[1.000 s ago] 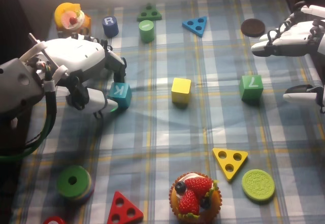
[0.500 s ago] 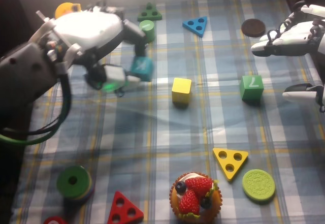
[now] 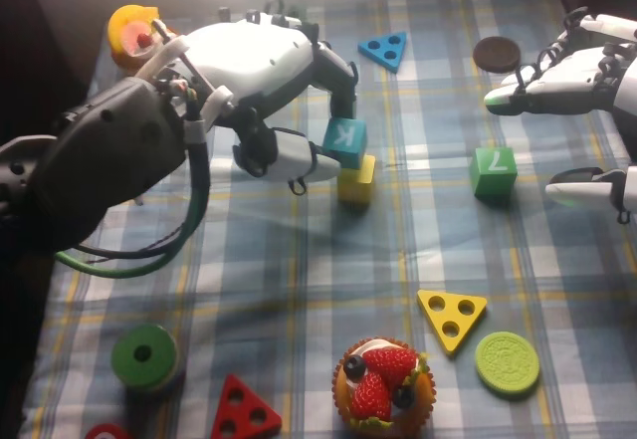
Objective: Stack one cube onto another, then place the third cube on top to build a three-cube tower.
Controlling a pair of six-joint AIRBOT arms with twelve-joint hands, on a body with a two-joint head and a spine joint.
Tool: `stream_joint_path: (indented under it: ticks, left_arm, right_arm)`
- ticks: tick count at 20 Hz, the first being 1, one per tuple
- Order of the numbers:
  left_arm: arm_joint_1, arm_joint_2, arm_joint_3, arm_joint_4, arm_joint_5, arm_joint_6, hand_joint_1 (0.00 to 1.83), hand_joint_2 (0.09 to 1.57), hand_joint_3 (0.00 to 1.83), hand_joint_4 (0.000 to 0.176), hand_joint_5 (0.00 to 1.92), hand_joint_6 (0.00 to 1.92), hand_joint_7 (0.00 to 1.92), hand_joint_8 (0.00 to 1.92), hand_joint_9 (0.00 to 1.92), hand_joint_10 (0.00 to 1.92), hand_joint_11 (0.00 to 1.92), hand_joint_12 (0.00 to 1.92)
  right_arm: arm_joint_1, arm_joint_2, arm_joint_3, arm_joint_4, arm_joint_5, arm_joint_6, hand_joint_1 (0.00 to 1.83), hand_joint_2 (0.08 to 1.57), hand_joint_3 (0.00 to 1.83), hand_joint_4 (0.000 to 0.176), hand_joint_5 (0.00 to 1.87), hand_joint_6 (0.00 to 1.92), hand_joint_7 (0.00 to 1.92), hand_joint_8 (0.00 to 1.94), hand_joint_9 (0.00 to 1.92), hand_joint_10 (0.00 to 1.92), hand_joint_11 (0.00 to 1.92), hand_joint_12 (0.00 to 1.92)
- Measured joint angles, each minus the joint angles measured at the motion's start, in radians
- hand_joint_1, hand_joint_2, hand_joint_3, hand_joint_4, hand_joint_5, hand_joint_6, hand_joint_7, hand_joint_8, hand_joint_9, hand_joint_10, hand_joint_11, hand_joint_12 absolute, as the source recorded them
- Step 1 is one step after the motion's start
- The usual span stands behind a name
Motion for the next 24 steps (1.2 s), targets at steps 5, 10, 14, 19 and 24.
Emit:
stream_joint_path:
  ticks: [5,10,14,19,24]
  left_arm:
    - [0.000,-0.016,0.014,0.000,0.027,-0.005,1.03,1.10,0.00,0.173,1.00,0.94,0.59,0.00,0.42,0.00,0.00,0.42]
    - [0.000,-0.016,0.020,0.000,0.035,-0.009,1.04,1.09,0.00,0.176,1.02,0.90,0.61,0.00,0.42,0.00,0.00,0.41]
    - [0.000,-0.018,0.027,-0.001,0.041,-0.012,1.03,1.09,0.00,0.176,1.02,0.91,0.57,0.00,0.41,0.00,0.00,0.38]
    - [0.000,-0.022,0.031,-0.007,0.046,-0.013,1.01,1.11,0.00,0.176,0.96,1.00,0.54,0.00,0.40,0.00,0.00,0.39]
    - [0.000,-0.022,0.035,-0.008,0.048,-0.013,0.99,1.13,0.00,0.176,0.93,1.05,0.51,0.00,0.39,0.00,0.00,0.40]
  right_arm:
    - [0.003,-0.003,0.003,-0.004,0.001,0.002,0.73,1.20,0.00,0.000,0.45,0.00,0.49,0.00,0.47,0.00,0.00,1.01]
    - [0.003,-0.007,0.006,-0.006,-0.001,0.004,0.73,1.20,0.00,0.000,0.45,0.00,0.51,0.01,0.50,0.01,0.02,1.05]
    - [0.003,-0.007,0.007,-0.007,0.000,0.005,0.71,1.20,0.00,0.000,0.45,0.00,0.50,0.00,0.49,0.00,0.01,1.04]
    - [0.003,-0.007,0.007,-0.007,0.000,0.007,0.72,1.20,0.00,0.000,0.45,0.00,0.49,0.00,0.49,0.00,0.02,1.01]
    - [0.003,-0.007,0.007,-0.007,0.000,0.008,0.75,1.19,0.00,0.000,0.45,0.00,0.50,0.00,0.49,0.00,0.02,1.02]
